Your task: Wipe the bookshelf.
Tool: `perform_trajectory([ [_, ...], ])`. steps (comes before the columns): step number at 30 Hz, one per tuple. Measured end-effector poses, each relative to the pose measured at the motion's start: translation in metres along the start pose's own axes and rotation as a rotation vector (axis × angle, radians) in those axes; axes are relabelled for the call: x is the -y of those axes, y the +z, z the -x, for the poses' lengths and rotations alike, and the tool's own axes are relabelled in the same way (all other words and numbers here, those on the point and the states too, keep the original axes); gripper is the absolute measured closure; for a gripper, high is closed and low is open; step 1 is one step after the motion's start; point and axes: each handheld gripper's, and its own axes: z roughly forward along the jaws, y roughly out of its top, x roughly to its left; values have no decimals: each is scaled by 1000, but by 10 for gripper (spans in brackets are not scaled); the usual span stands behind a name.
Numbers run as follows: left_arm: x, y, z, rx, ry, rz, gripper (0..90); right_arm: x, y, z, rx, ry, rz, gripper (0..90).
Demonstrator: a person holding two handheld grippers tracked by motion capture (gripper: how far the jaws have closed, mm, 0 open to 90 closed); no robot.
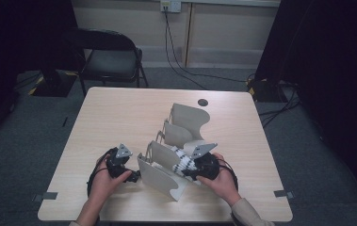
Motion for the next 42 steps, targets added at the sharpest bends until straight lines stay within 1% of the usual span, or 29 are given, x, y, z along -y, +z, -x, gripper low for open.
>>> perform_trajectory([
  [1,0,0,0,0,0,0,0,3,-1,3,15,27,6,546],
  [3,0,0,0,0,0,0,0,4,-2,4,18,32,9,534],
  [4,0,0,0,0,0,0,0,5,-5,6,33,51,21,496],
  [6,0,0,0,0,0,0,0,5,-7,7,37,63,27,455],
  [8,0,0,0,0,0,0,0,6,-7,6,40,76,22,415],
  [9,0,0,0,0,0,0,0,8,-5,5,51,72,9,418],
  [13,0,0,0,0,-3,1,0,14,2,5,69,74,-15,472],
  [14,0,0,0,1,0,1,0,18,5,5,69,66,-26,634],
  [15,0,0,0,0,-3,1,0,19,5,5,55,62,-25,678],
  [16,0,0,0,0,-3,1,0,19,5,5,55,62,-25,678],
  [17,0,0,0,1,0,0,0,16,2,4,54,39,-28,754],
  [18,0,0,0,1,0,0,0,16,2,4,54,39,-28,754],
  [19,0,0,0,1,0,0,0,14,-2,4,65,25,-28,768],
  [20,0,0,0,0,-3,1,0,6,-12,3,58,14,0,780],
  [22,0,0,0,-1,-3,1,0,3,-17,3,61,3,8,782],
  [23,0,0,0,0,-3,1,0,-9,-32,4,57,-30,41,785],
  [24,0,0,0,0,-3,1,0,-15,-39,4,55,-53,55,785],
  [25,0,0,0,0,-3,1,0,-15,-39,4,55,-53,55,785],
  [26,0,0,0,-1,-3,1,0,-29,-51,4,52,-99,86,785],
  [27,0,0,0,-1,-3,1,0,-29,-51,4,52,-99,86,785],
  [30,0,0,0,-1,-3,1,0,-45,-64,6,73,-124,127,784],
  [31,0,0,0,-1,-4,1,0,-50,-67,13,94,-87,142,783],
  [33,0,0,0,-1,-3,1,0,-49,-65,21,111,-32,144,783],
  [34,0,0,0,-1,-3,1,0,-49,-65,21,111,-32,144,783],
  [36,0,0,0,0,-3,1,0,-46,-58,28,127,12,129,783],
  [37,0,0,0,0,-3,1,0,-44,-50,30,131,32,110,783],
  [40,0,0,0,0,-3,1,0,-43,-43,30,126,36,96,783],
  [41,0,0,1,0,-7,4,0,-41,-33,30,122,34,70,784],
  [42,0,0,1,0,-6,4,0,-40,-30,30,119,35,64,784],
])
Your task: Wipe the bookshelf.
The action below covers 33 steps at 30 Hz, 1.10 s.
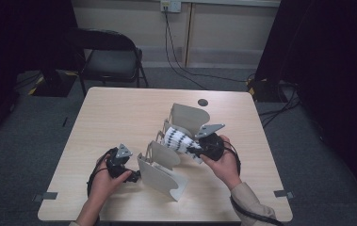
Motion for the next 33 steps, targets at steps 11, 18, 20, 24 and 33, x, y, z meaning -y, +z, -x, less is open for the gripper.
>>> perform_trajectory([
  [11,0,0,0,0,0,0,0,14,26,-3,1,26,-52,784],
  [18,0,0,0,1,0,1,0,27,40,-6,-17,32,-93,784],
  [20,0,0,0,1,0,0,0,30,44,-7,-19,27,-110,784],
  [24,0,0,0,1,0,0,0,33,45,-8,-22,25,-114,784],
  [33,0,0,0,2,1,1,0,16,12,-10,-15,-33,-53,784],
])
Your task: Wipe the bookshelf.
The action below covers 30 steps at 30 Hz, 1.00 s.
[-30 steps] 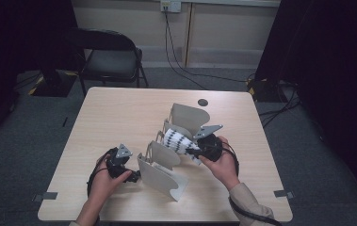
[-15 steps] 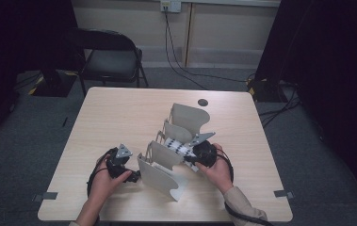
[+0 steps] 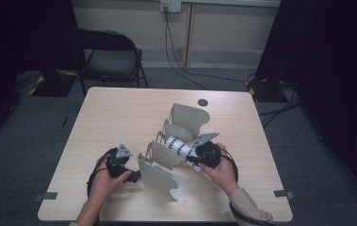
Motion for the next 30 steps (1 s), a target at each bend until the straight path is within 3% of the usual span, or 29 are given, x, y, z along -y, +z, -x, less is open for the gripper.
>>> perform_trajectory([
  [2,0,0,0,0,0,0,0,-3,-6,0,-1,-11,11,784],
  [4,0,0,0,-1,0,-1,0,-21,-29,-4,3,-54,84,784],
  [7,0,0,0,-2,2,0,0,-33,-41,-1,15,-49,121,784],
  [10,0,0,0,-2,-1,0,0,-36,-43,3,28,-38,130,784],
  [16,0,0,0,-3,0,0,0,-35,-22,12,18,27,100,783],
  [30,0,0,0,0,3,-3,0,-10,12,9,3,61,23,782],
])
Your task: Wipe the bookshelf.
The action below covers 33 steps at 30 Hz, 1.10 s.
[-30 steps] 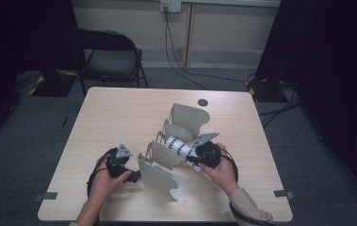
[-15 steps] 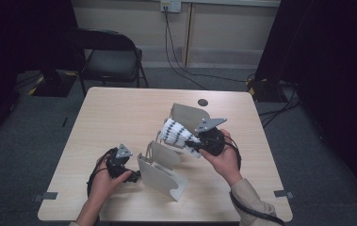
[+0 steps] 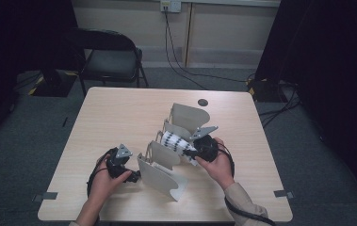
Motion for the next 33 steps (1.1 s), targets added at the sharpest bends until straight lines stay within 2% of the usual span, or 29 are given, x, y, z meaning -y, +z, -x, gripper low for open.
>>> perform_trajectory([
  [13,0,0,0,4,-1,2,0,20,17,-1,-13,33,-46,776],
  [18,0,0,0,4,-1,3,0,26,19,-1,-19,32,-61,771],
  [23,0,0,0,4,-1,3,0,30,18,-3,-31,7,-62,769],
  [28,0,0,0,3,-1,2,0,24,5,-5,-25,-27,-45,769],
  [30,0,0,0,3,-1,2,0,14,-10,-6,-15,-51,-7,770],
  [31,0,0,0,3,-1,2,0,14,-10,-6,-15,-51,-7,770],
  [32,0,0,0,5,2,2,0,6,-21,-8,-15,-70,29,770],
  [33,0,0,0,2,-2,4,0,3,-25,-8,-12,-78,40,770],
])
